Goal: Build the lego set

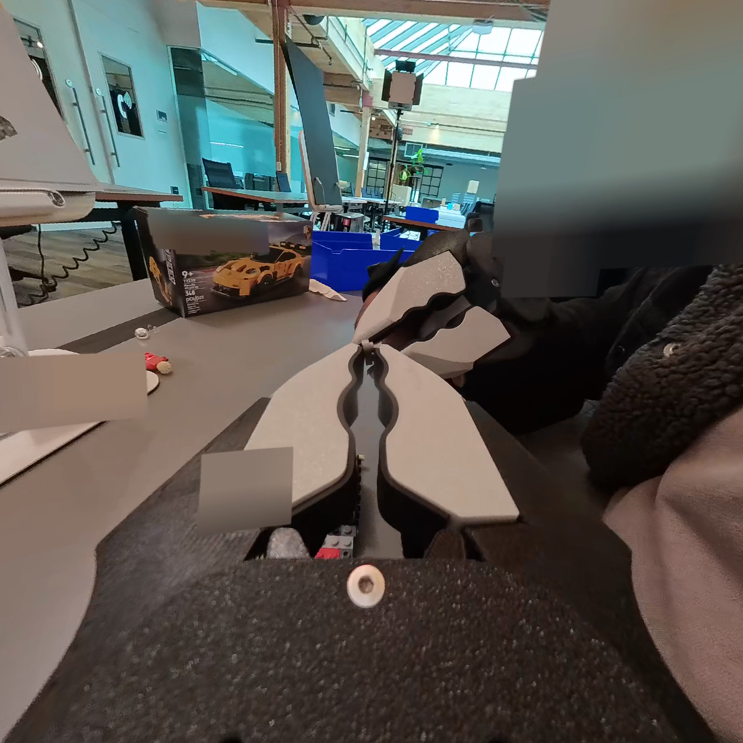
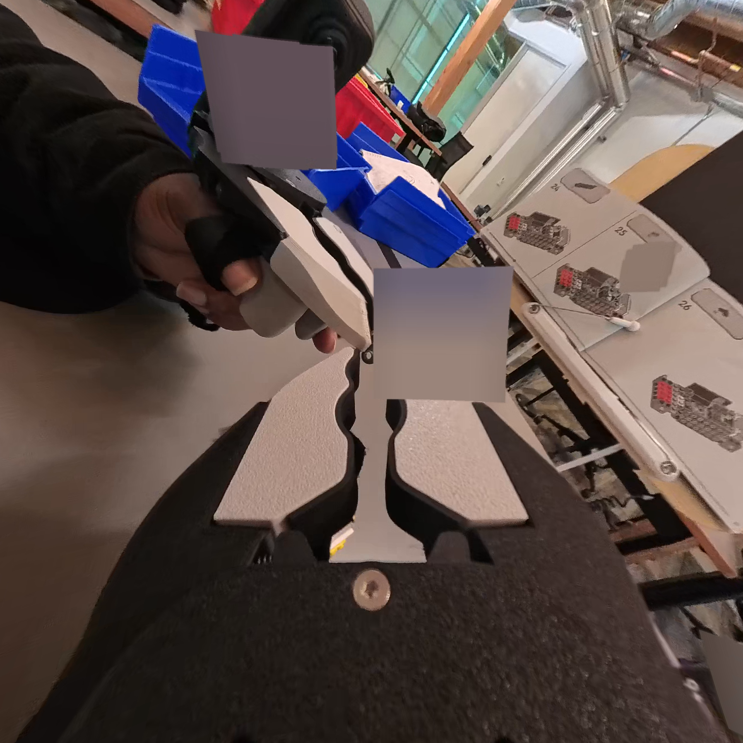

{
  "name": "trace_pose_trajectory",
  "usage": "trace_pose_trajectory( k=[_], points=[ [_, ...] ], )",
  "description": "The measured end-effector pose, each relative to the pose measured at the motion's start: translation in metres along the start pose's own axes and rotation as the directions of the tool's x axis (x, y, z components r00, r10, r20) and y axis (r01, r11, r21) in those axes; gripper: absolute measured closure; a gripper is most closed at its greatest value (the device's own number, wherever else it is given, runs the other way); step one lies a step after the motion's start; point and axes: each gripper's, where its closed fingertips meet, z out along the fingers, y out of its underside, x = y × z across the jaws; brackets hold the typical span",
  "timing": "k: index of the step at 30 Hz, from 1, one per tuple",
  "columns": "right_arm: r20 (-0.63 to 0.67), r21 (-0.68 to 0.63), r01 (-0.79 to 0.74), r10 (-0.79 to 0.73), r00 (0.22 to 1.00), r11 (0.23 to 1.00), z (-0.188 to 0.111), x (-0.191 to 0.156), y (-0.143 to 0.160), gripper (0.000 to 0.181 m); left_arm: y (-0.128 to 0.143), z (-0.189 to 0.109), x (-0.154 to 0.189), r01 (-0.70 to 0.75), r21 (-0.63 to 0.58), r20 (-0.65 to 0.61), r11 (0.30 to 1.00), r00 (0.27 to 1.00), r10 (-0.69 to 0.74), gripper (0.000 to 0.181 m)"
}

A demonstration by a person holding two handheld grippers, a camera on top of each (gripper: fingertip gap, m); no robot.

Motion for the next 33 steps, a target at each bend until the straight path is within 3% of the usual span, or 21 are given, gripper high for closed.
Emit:
trace_pose_trajectory(
  k=[15, 22, 26, 33],
  points=[
    [0.035, -0.011, 0.018, -0.017, 0.999, 1.000, 0.004, -0.006, 0.014, 0.173, 0.014, 0.001, -0.006, -0.289, -0.147, 0.099, 0.946, 0.947, 0.305, 0.176],
    [0.074, -0.019, -0.005, 0.007, 0.997, 1.000, 0.006, -0.010, 0.021, 0.173, 0.020, 0.002, -0.008, -0.349, -0.191, 0.098, 0.918, 0.923, 0.371, 0.176],
    [0.114, -0.059, 0.000, 0.007, 0.993, 0.998, 0.007, -0.011, 0.032, 0.174, 0.026, 0.000, -0.016, -0.389, -0.236, 0.114, 0.891, 0.899, 0.423, 0.174],
    [0.296, -0.192, 0.097, -0.037, 0.954, 0.977, 0.004, -0.005, 0.065, 0.174, 0.029, -0.010, -0.038, -0.352, -0.281, 0.165, 0.893, 0.899, 0.406, 0.177]
  ],
)
